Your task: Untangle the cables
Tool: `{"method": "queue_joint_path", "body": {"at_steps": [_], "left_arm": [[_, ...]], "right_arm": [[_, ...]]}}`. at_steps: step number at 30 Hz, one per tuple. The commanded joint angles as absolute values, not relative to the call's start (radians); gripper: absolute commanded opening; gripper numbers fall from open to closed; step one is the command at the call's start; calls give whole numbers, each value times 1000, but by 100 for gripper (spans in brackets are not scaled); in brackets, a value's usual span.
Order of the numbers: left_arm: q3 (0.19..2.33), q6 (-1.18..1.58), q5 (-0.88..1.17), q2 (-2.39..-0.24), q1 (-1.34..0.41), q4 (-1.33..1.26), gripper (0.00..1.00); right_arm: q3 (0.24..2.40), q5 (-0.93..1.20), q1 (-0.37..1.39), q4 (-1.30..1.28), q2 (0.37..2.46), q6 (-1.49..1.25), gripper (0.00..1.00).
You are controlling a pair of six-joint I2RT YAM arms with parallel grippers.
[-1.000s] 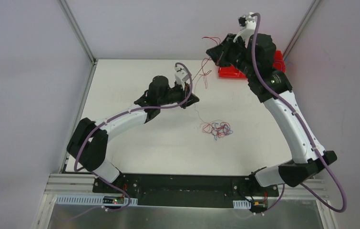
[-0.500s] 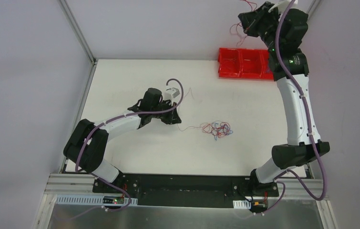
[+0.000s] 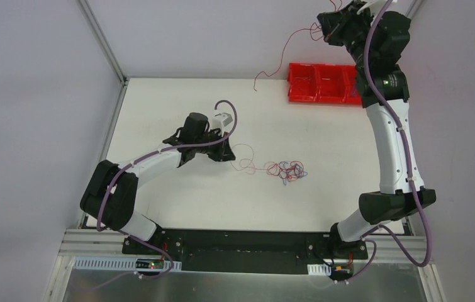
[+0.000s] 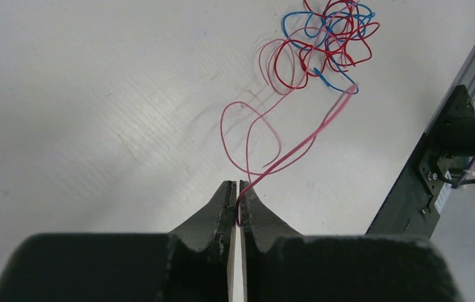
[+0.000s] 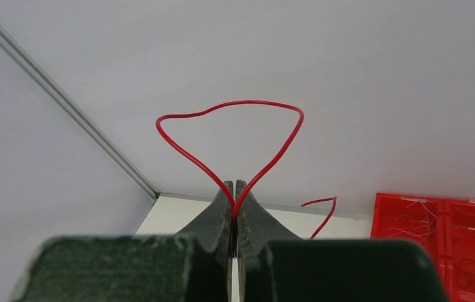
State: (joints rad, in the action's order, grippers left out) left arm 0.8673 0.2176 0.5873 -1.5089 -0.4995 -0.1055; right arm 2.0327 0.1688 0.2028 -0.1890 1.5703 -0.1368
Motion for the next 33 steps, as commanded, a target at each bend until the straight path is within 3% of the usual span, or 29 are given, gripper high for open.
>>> {"method": "queue_joint_path", "body": {"at_steps": [1,10,22,33], "left_arm": [[883,168,614,-1438,-491,-35,12],[907,184,625,-1414,-491,-5,46],[970,198,605,-1370,-477,97,68],[1003,205,609,-1408,-465,98,68]], "right_arm": [[2029,162,170,-161,1576,-103,0],[1949,144,75,-99,1683,-72,0],[1976,73,-20,84,1890,-76,0],[1989,-24,-36,220,1953,-8,0]]}}
